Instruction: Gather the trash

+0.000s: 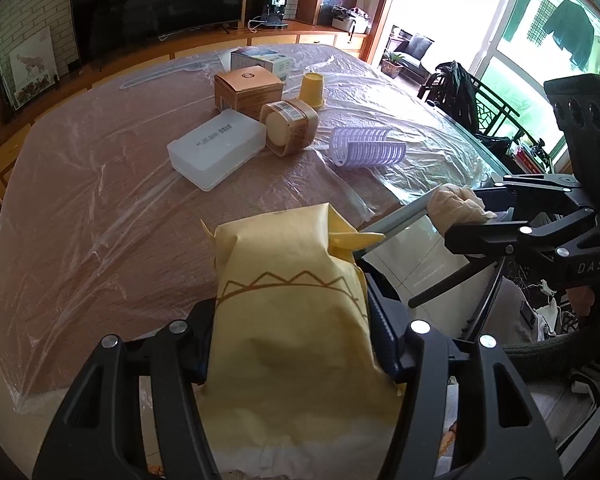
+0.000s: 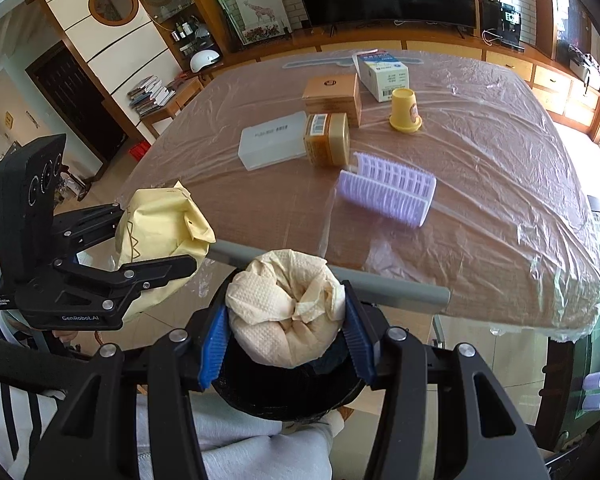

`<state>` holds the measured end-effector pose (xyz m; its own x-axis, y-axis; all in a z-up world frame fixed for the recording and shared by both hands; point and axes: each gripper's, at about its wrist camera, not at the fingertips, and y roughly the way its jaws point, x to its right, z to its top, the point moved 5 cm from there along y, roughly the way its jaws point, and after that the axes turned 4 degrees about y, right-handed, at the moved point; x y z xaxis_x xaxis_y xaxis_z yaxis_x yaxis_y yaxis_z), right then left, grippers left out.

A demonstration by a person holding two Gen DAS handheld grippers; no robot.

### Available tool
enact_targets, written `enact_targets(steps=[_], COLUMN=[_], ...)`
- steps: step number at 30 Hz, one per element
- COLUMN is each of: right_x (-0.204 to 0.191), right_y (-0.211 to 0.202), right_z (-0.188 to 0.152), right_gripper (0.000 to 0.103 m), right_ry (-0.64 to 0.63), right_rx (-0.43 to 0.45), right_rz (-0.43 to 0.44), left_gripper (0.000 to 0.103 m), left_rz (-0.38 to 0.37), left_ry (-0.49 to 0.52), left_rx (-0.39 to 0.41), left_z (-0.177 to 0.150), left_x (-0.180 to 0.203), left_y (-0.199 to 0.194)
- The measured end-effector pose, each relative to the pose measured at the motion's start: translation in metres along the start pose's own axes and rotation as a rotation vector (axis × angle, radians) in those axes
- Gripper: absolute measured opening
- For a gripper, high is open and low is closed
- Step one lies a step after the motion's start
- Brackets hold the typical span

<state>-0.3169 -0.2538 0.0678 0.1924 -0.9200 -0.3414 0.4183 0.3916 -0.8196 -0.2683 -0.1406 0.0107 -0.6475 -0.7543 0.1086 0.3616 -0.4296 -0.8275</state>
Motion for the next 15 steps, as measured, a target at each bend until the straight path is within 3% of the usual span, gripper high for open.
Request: enact_targets(steps=[15], right_x=[0.0], right_y=[0.016], right_z=[-0.032], right_gripper=[0.05], right_ry=[-0.003], right_rx=[-0.077], right_rz=[-0.011], left_gripper=[0.06], left_rz=[0.014], left_ry=[0.06], left_rx=[-0.061], left_z=[-0.03], left_x=[0.021], left_y=[0.012])
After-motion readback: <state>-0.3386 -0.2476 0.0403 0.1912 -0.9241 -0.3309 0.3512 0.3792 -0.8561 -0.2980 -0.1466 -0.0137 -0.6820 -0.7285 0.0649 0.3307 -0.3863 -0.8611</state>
